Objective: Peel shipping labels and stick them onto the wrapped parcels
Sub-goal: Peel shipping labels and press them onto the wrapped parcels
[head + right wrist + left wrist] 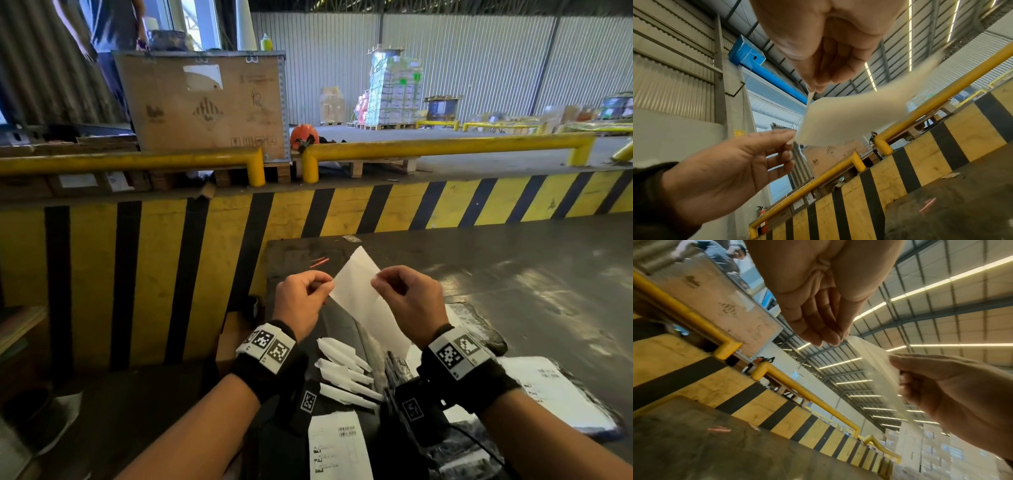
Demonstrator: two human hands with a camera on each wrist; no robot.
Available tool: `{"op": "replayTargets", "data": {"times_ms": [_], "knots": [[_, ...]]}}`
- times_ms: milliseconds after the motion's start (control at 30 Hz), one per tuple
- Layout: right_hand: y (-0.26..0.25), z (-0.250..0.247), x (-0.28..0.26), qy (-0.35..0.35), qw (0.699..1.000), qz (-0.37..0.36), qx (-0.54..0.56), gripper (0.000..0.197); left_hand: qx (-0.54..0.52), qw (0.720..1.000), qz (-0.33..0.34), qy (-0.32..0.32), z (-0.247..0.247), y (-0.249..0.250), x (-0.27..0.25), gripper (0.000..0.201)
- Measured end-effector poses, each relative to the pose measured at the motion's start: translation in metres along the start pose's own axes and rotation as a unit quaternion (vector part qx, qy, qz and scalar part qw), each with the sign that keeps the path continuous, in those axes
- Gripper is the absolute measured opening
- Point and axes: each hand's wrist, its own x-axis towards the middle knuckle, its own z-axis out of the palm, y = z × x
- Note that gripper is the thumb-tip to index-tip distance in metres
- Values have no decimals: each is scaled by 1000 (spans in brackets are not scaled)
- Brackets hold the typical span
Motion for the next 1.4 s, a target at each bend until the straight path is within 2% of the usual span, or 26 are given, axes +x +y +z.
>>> {"op": "replayTargets", "data": {"times_ms": [433,600,733,867,1033,1133,1233,1400], "knots": [[24,-20,8,67,997,42,-27,12,3,991,-125,39,-33,-69,4,15],[37,-23,15,84,993,71,-31,15,3,987,-152,51,-52,-85,8,15],[45,-24,23,97,991,88,-14,16,24,983,-161,81,-74,-102,17,16],[49,-21,33,97,991,97,5,15,88,974,-184,100,-97,-126,24,15],[40,7,43,36,995,85,-30,21,115,972,-179,101,-100,-129,27,15],[34,40,48,-36,994,84,-64,23,101,976,-175,79,-92,-127,28,16],[40,78,50,-121,982,100,-104,22,106,976,-177,64,-81,-125,21,17],[66,132,41,-232,943,136,-196,21,110,974,-193,53,-64,-130,4,14]]}}
